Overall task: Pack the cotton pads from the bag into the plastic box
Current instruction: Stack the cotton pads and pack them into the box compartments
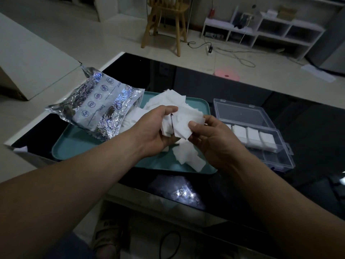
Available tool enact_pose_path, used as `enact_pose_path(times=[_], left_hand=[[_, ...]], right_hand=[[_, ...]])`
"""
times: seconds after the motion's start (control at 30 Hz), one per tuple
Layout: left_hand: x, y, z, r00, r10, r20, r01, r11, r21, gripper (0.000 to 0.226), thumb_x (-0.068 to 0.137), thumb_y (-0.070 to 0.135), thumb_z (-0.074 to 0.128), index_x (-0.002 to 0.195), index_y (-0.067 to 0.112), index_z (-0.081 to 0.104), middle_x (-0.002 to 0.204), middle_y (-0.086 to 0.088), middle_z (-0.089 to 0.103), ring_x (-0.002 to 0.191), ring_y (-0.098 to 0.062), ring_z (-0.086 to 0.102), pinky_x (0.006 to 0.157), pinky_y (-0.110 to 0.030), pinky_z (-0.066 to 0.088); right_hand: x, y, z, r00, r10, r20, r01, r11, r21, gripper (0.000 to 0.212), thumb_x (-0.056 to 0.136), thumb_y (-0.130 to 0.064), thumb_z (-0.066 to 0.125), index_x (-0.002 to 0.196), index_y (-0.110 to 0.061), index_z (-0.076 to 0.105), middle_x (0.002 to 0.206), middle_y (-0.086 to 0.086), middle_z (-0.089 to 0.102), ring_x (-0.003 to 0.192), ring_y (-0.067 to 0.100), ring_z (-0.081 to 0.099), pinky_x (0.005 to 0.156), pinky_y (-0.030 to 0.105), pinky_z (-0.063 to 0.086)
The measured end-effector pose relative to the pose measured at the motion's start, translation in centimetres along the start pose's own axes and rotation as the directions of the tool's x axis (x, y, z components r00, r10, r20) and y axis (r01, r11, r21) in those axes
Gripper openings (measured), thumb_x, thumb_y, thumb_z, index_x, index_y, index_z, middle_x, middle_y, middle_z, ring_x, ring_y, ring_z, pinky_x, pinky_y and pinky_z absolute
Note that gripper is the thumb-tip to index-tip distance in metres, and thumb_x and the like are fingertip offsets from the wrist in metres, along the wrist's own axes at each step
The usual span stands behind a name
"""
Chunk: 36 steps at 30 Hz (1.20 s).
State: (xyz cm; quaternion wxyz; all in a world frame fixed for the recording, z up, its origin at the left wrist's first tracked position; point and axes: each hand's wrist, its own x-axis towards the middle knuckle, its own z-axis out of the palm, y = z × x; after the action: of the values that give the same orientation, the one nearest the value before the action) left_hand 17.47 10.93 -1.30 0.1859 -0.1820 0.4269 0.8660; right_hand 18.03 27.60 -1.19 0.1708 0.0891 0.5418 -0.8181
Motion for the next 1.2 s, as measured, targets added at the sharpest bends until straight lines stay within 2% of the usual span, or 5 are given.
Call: enact_pose_path(times=[0.17, 0.43, 0.7, 0.97, 1.2], left_hand=[[-0.4, 0.0, 0.2, 0.982, -0.1, 0.158, 0.084, 0.991, 0.107, 0.041, 0.093, 0.054, 0.064, 0.114, 0.019, 0.067, 0.089, -0.002, 0.067, 0.068, -0.014, 0.057, 0.047, -0.02, 0.041], [-1.0, -0.6, 0.4, 0.951, -0.071, 0.301, -0.024, 0.953, 0.302, 0.027, 0.099, 0.004, 0.056, 0.124, 0.009, 0.064, 0.097, -0.009, 0.068, 0.073, -0.018, 0.063, 0.052, -0.018, 0.044], [-1.2, 0.0, -0.2, 0.891, -0.177, 0.417, -0.015, 0.908, 0.418, 0.041, 0.099, -0.003, 0.044, 0.137, 0.009, 0.053, 0.101, -0.017, 0.064, 0.073, -0.019, 0.058, 0.057, -0.023, 0.048], [-1.5, 0.2, -0.6, 0.829, -0.242, 0.504, 0.032, 0.92, 0.39, 0.053, 0.096, -0.007, 0.037, 0.144, 0.013, 0.049, 0.114, -0.024, 0.059, 0.075, -0.02, 0.057, 0.063, -0.025, 0.05], [-1.0, 0.2, -0.3, 0.886, -0.152, 0.438, 0.014, 0.953, 0.302, 0.05, 0.097, -0.006, 0.038, 0.144, 0.009, 0.049, 0.096, -0.012, 0.065, 0.074, -0.018, 0.059, 0.061, -0.023, 0.049]], right_hand=[[0.1, -0.2, -0.3, 0.998, -0.057, -0.001, 0.057, 0.998, -0.027, 0.019, 0.096, 0.004, 0.065, 0.113, -0.005, 0.06, 0.118, 0.021, 0.068, 0.097, 0.03, 0.071, 0.077, 0.03, 0.062], [-0.2, -0.4, -0.6, 0.998, -0.057, -0.023, 0.053, 0.986, -0.157, 0.01, 0.098, -0.007, 0.067, 0.106, -0.011, 0.062, 0.092, 0.008, 0.072, 0.072, 0.015, 0.065, 0.061, 0.025, 0.051], [-0.1, -1.4, -1.5, 0.996, 0.012, 0.084, 0.007, 0.974, -0.226, 0.012, 0.101, -0.018, 0.065, 0.107, -0.01, 0.071, 0.094, 0.01, 0.074, 0.074, 0.019, 0.065, 0.077, 0.035, 0.051], [0.3, -2.5, -2.1, 0.992, -0.07, -0.101, 0.054, 0.986, -0.159, 0.01, 0.102, -0.022, 0.064, 0.109, -0.015, 0.066, 0.092, 0.003, 0.07, 0.078, 0.015, 0.063, 0.07, 0.028, 0.05], [-0.4, -3.7, -2.9, 0.999, -0.055, 0.002, 0.053, 0.967, -0.248, 0.013, 0.101, -0.019, 0.065, 0.111, -0.011, 0.064, 0.079, -0.002, 0.064, 0.067, 0.008, 0.058, 0.064, 0.023, 0.048]])
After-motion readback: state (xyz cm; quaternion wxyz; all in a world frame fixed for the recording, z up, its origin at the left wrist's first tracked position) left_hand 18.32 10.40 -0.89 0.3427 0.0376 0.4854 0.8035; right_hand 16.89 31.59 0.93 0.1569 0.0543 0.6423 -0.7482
